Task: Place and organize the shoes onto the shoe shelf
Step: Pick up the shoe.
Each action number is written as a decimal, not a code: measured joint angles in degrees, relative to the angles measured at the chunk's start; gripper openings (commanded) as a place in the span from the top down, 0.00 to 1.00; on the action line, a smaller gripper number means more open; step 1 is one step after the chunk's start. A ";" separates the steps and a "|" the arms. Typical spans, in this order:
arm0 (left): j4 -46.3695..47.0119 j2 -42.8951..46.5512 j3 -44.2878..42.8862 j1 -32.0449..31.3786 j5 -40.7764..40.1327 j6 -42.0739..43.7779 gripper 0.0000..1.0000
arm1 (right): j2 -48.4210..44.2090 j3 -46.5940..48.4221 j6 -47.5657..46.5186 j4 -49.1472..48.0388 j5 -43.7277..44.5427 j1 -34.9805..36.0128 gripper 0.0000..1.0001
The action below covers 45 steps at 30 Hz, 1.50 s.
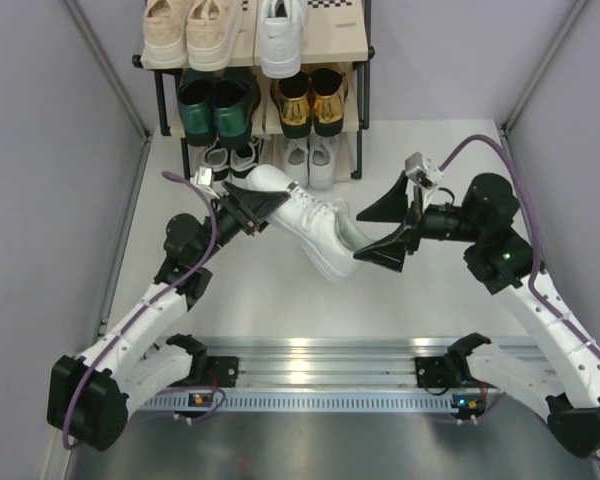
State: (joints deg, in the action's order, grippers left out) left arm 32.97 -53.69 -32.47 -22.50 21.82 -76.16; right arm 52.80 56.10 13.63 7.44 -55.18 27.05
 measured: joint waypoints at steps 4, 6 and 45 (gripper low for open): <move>-2.12 0.07 -0.15 0.31 3.58 3.15 1.00 | -1.95 3.04 -1.07 1.62 -0.39 -0.24 0.01; -3.72 0.04 -0.15 0.33 5.51 4.39 1.00 | -1.86 3.17 -1.03 2.12 0.61 -0.24 0.04; -1.90 -5.55 -6.01 1.81 7.69 3.65 0.39 | 14.21 10.54 -1.84 12.50 10.25 5.51 1.00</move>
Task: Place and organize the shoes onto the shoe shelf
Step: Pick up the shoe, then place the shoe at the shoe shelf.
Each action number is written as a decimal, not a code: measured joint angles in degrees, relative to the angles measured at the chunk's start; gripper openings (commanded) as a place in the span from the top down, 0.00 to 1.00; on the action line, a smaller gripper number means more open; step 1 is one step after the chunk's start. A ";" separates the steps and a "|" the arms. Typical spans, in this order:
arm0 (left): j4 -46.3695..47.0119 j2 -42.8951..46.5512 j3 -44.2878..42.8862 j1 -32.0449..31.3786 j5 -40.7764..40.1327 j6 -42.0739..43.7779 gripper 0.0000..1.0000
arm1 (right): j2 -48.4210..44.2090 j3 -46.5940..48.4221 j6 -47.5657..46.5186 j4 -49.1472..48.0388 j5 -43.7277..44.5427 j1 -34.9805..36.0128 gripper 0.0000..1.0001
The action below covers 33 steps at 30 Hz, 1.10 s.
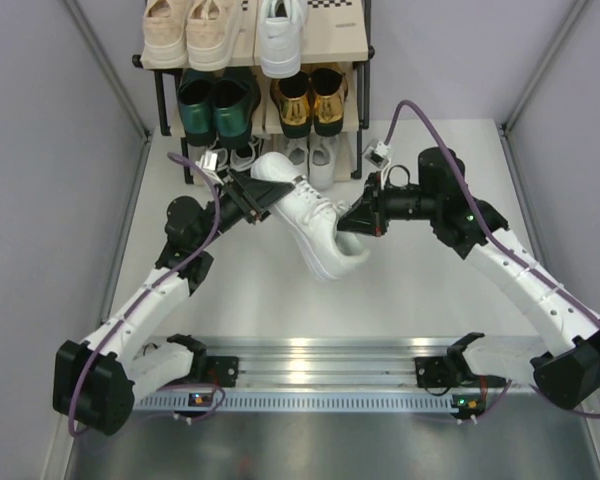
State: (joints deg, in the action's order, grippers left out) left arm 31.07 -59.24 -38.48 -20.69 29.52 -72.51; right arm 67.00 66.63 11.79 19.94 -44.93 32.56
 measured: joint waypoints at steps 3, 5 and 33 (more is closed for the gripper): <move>0.24 0.31 -1.16 -0.22 -0.61 -0.59 0.02 | 0.24 2.05 0.20 0.74 -1.73 -1.57 1.00; -0.39 0.90 -3.26 -0.39 -0.79 -0.94 0.02 | 0.68 3.58 1.03 1.03 -3.76 -3.76 1.00; -45.24 23.23 -13.55 0.87 -18.51 24.20 0.02 | 20.02 53.70 5.90 4.31 10.27 -18.69 1.00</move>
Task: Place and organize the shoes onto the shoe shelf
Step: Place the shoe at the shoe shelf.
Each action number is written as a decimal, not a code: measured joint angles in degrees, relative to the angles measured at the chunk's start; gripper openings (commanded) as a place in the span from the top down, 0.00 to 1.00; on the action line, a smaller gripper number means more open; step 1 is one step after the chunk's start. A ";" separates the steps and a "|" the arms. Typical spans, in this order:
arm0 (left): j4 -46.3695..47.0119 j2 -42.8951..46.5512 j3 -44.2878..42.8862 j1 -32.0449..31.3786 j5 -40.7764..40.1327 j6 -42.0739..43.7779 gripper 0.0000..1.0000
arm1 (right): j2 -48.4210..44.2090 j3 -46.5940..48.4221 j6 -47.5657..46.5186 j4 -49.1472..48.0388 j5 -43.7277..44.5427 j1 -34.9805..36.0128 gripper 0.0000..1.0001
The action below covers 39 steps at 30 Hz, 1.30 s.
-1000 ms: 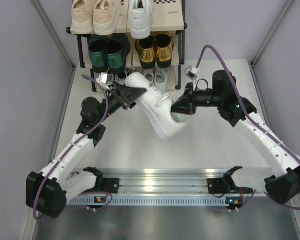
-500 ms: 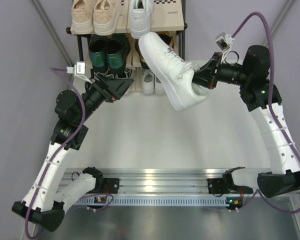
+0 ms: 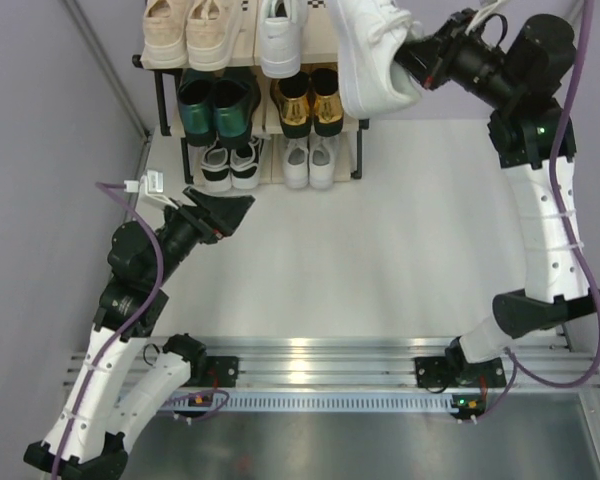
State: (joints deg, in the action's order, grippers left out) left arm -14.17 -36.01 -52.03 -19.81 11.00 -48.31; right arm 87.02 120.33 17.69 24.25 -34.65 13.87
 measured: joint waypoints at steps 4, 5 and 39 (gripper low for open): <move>-0.09 1.18 1.09 0.00 -1.14 -0.48 0.02 | 7.76 8.79 -0.48 1.14 11.76 4.11 1.00; -0.11 1.33 1.27 0.02 -1.46 -0.68 0.02 | 9.07 10.01 -0.59 1.29 13.75 4.92 1.00; -0.94 5.88 2.67 0.02 -4.46 -1.90 0.02 | 23.82 18.88 -4.55 -5.66 37.11 12.48 0.75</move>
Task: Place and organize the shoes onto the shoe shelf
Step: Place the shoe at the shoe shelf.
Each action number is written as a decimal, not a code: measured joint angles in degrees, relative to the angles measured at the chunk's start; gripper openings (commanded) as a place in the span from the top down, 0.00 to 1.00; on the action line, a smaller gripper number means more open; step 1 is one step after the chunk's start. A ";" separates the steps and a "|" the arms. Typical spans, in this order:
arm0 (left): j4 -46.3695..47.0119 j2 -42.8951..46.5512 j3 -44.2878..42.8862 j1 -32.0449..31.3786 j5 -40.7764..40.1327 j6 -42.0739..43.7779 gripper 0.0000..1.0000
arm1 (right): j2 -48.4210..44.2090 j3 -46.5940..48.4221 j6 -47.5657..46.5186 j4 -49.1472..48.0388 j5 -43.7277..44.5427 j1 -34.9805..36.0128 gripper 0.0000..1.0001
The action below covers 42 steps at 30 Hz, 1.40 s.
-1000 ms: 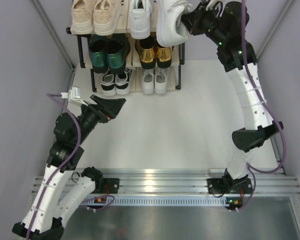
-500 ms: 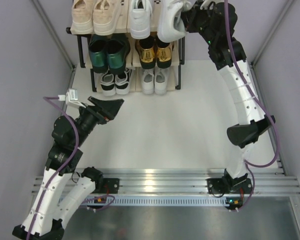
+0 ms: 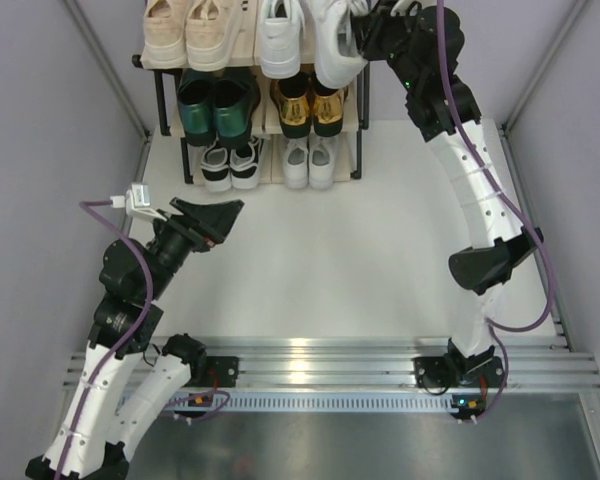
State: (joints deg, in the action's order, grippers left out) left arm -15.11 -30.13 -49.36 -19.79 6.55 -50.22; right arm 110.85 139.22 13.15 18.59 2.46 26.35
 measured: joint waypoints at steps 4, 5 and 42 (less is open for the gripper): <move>0.00 0.63 0.11 0.00 -0.24 -0.42 0.02 | 0.17 0.07 0.48 -1.57 0.37 0.28 0.73; 0.00 0.72 0.13 0.00 -0.28 -0.48 0.02 | 0.17 0.09 0.63 -2.03 0.52 0.28 0.73; -0.39 3.69 0.20 -0.02 -2.97 -2.16 0.02 | 1.95 3.41 3.45 -14.34 0.55 2.86 0.52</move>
State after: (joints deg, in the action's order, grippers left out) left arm -15.51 -26.44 -49.17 -19.81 3.57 -52.38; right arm 112.79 142.63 16.60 4.25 3.01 29.21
